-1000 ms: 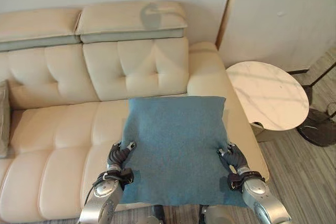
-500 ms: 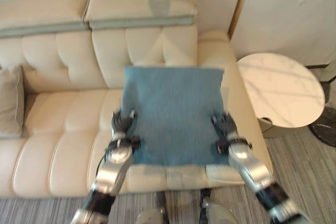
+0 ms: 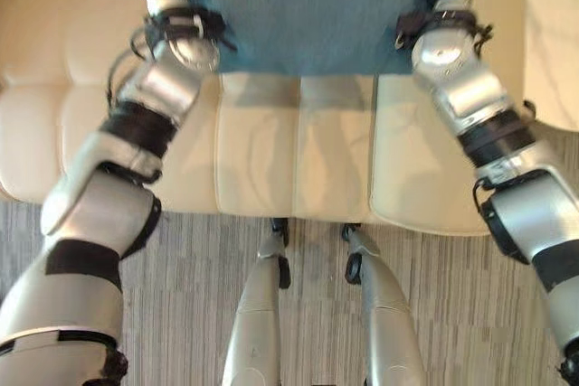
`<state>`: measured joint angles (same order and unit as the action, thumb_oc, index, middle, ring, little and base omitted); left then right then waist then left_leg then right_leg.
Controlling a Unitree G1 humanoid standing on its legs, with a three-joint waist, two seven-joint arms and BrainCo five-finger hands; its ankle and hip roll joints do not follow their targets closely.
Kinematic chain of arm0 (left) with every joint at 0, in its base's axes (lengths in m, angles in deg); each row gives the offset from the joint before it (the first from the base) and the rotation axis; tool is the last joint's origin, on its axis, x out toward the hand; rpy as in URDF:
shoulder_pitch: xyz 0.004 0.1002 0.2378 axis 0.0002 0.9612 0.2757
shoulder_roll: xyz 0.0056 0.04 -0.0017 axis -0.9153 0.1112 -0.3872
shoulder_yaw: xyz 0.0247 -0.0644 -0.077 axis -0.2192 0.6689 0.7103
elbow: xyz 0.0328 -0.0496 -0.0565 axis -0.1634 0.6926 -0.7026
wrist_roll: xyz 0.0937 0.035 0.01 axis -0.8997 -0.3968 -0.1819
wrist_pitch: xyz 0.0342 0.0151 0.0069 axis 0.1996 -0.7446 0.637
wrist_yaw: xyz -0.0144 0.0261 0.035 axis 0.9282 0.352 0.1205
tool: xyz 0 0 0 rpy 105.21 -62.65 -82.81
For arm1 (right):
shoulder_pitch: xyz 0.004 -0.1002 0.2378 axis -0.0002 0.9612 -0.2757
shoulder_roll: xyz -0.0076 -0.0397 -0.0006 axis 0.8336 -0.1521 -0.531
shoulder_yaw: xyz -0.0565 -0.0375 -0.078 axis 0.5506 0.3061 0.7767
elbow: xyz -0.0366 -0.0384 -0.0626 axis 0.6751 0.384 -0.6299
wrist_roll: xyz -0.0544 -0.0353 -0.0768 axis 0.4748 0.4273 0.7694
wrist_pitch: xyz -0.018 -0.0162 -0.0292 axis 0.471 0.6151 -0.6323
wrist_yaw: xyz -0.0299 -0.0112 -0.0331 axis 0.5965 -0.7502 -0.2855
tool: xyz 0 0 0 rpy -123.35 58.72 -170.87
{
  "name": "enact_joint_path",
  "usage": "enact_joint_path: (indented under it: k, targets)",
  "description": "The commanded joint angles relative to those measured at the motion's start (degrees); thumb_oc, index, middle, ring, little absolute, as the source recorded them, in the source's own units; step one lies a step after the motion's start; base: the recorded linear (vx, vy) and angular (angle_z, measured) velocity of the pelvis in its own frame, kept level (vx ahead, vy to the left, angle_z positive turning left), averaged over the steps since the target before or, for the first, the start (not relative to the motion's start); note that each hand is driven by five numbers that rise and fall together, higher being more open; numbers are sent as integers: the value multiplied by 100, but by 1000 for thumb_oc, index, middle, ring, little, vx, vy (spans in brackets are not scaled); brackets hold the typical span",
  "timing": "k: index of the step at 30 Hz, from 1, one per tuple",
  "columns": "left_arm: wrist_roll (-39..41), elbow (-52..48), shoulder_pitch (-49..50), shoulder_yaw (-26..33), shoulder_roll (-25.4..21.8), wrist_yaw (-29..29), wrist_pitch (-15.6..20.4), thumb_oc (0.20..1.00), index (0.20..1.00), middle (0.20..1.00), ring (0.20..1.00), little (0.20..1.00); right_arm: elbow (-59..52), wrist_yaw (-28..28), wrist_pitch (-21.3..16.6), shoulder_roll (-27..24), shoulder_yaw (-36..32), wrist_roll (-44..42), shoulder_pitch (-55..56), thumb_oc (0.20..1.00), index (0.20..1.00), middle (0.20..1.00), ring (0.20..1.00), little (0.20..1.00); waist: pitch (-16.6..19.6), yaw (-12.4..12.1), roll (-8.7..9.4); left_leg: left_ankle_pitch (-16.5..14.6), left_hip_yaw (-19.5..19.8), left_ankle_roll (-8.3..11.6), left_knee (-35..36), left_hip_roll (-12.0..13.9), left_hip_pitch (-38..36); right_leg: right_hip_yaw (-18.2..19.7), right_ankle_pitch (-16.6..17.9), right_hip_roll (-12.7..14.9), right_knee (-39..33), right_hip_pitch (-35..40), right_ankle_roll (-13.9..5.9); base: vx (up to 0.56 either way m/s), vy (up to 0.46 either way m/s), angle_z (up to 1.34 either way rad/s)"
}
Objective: Pick up all the scattered cushions and arrange them neatly on the sofa.
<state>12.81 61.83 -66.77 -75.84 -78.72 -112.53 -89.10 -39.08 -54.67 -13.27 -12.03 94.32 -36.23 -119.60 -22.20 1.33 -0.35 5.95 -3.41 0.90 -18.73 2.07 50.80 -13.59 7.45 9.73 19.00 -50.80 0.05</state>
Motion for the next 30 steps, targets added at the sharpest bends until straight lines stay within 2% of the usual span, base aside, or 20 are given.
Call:
enact_joint_path:
  k: [1, 2, 3, 4, 5, 6, 7, 14, 18, 19, 20, 22, 23, 24, 25, 26, 27, 28, 29, 30]
  targets:
    - [-1028, 169, -1937, -794, -487, -282, 35, 200, 200, 200, 200, 200, -69, -223, -552, -796, 917, 987, -2260, 200, 200, 200, 200, 200, -12, -98, -67, -898, 98, 43, -768, -311, 438, 382, -1428, 106, 1046, -94, -641, 65, 42, 34]
    - [-1019, 192, -1982, -810, -481, -278, 42, 200, 200, 200, 200, 200, -47, -218, -560, -801, 928, 977, -2300, 200, 200, 200, 200, 200, -11, -96, -67, -920, 110, 53, -778, -317, 458, 388, -1452, 109, 1063, -116, -653, 76, 28, 35]
    - [-1174, 405, -2243, -1174, -538, -220, -38, 200, 200, 200, 200, 200, 27, -341, -602, -1018, 1173, 975, -2543, 200, 200, 200, 200, 200, 4, -103, -80, -914, 110, 72, -801, -337, 545, 392, -1456, 134, 1093, -192, -663, 54, 21, 31]
    - [-1220, 593, -2596, -1483, -587, -197, -41, 464, 464, 464, 464, 464, 188, -425, -686, -1237, 1364, 808, -2919, 200, 200, 200, 200, 200, -19, -140, -78, -899, 118, 86, -836, -375, 709, 376, -1460, 172, 1138, -363, -676, 59, 56, 28]
    - [-1243, 803, -2689, -1673, -755, -198, -164, 1000, 1000, 1000, 1000, 1000, 270, -559, -718, -1443, 1482, 706, -3098, 200, 200, 200, 200, 200, -16, -159, -86, -889, 119, 85, -836, -390, 798, 372, -1444, 187, 1140, -444, -683, 44, 51, 22]
    - [-1230, 830, -2739, -1695, -747, -194, -156, 1000, 1000, 1000, 1000, 1000, 298, -558, -732, -1447, 1505, 684, -3149, 200, 200, 200, 200, 200, -17, -163, -83, -886, 118, 84, -844, -391, 835, 374, -1443, 189, 1149, -482, -684, 41, 93, 15]
    - [-1307, 1205, -3100, -2300, -1054, 18, -271, 1000, 1000, 1000, 1000, 1000, 615, -721, -661, -1928, 2087, 652, -3673, 1000, 1000, 1000, 1000, 1000, -45, -237, -19, -837, 97, 80, -829, -407, 1065, 295, -1373, 183, 1057, -678, -719, 27, 59, 9]
    - [-1441, 1729, -3077, -2552, -1561, 217, -437, 1000, 1000, 1000, 1000, 1000, 1077, -987, -542, -2588, 2490, 654, -3910, 1000, 1000, 1000, 1000, 1000, -13, -222, -30, -814, 124, 98, -798, -398, 1115, 294, -1359, 151, 1002, -775, -718, -2, 12, 1]
    - [-1377, 1845, -2566, -2179, -2034, 490, -502, 1000, 1000, 1000, 1000, 1000, 1158, -864, -376, -2963, 2583, 799, -3608, 1000, 1000, 1000, 1000, 1000, -1, -166, 7, -829, 132, 113, -811, -390, 909, 342, -1389, 110, 1009, -625, -654, -8, 0, -2]
    - [-1068, 1735, -2159, -1732, -2360, 642, -420, 1000, 1000, 1000, 1000, 1000, 1127, -585, -298, -3285, 2511, 766, -3276, 1000, 1000, 1000, 1000, 1000, -31, -128, 63, -853, 122, 134, -749, -342, 673, 373, -1381, 52, 900, -425, -639, -28, -7, -11]
    - [-1073, 1713, -2118, -1702, -2371, 635, -426, 1000, 1000, 1000, 1000, 1000, 1109, -586, -293, -3287, 2500, 773, -3250, 1000, 1000, 1000, 1000, 1000, -18, -125, 57, -833, 120, 130, -740, -343, 677, 371, -1364, 53, 891, -427, -635, -25, -13, -20]
    - [-782, 1468, -1401, -984, -2883, 620, -312, 1000, 1000, 1000, 1000, 1000, 891, -264, -346, -3657, 1899, 576, -2360, 1000, 1000, 1000, 1000, 1000, -6, -34, 107, -825, 113, 139, -636, -287, 415, 390, -1350, -18, 757, -199, -606, -14, -6, -21]
    - [-797, 1422, -1297, -937, -2903, 607, -315, 1000, 1000, 1000, 1000, 1000, 837, -271, -344, -3658, 1804, 600, -2223, 1000, 1000, 1000, 1000, 1000, 10, -30, 122, -819, 108, 142, -604, -283, 358, 393, -1339, -25, 724, -144, -605, -16, -10, -28]
    - [-647, 1417, -701, -338, -3100, 719, -296, 1000, 1000, 1000, 1000, 1000, 726, -91, -384, -3710, 1099, 397, -1463, 1000, 1000, 1000, 1000, 1000, -15, 44, 125, -820, 91, 141, -473, -247, 126, 417, -1305, -87, 596, 69, -590, -13, -11, -35]
    - [-663, 1363, -601, -302, -3116, 705, -305, 1000, 1000, 1000, 1000, 1000, 648, -110, -370, -3711, 958, 433, -1278, 1000, 1000, 1000, 1000, 1000, 17, 48, 147, -808, 92, 142, -442, -248, 86, 414, -1293, -90, 565, 109, -590, -16, -16, -45]
    - [-612, 1386, 13, 230, -3281, 836, -297, 1000, 1000, 1000, 1000, 1000, 509, 40, -433, -3738, 263, 306, -466, 1000, 1000, 1000, 1000, 1000, 17, 111, 148, -792, 72, 148, -285, -232, -190, 419, -1264, -128, 426, 367, -588, -8, -7, -35]
    - [-626, 1336, 107, 280, -3292, 823, -305, 1000, 1000, 1000, 1000, 1000, 441, 26, -422, -3740, 159, 331, -325, 1000, 1000, 1000, 1000, 1000, 34, 113, 159, -783, 72, 147, -261, -234, -224, 416, -1257, -129, 405, 400, -589, 5, -8, -24]
    - [-513, 1263, 1004, 1073, -3342, 936, -256, 1000, 1000, 1000, 1000, 1000, 224, 121, -525, -3569, -977, 146, 933, 1000, 1000, 1000, 1000, 1000, 32, 175, 163, -768, 45, 151, -53, -239, -629, 410, -1222, -178, 218, 780, -595, 2, 0, -8]
    - [-528, 1208, 1100, 1129, -3346, 924, -262, 1000, 1000, 1000, 1000, 1000, 151, 113, -517, -3571, -1084, 171, 1078, 1000, 1000, 1000, 1000, 1000, 49, 172, 172, -742, 45, 145, -29, -244, -649, 406, -1202, -175, 195, 801, -593, 39, -24, -6]
    - [-278, 888, 2273, 2203, -3235, 965, -138, 1000, 1000, 1000, 1000, 1000, -259, 181, -575, -3102, -2314, 85, 2555, 1000, 1000, 1000, 1000, 1000, 73, 189, 195, -723, 7, 147, 279, -232, -1130, 389, -1163, -233, -76, 1254, -611, 20, -21, -8]
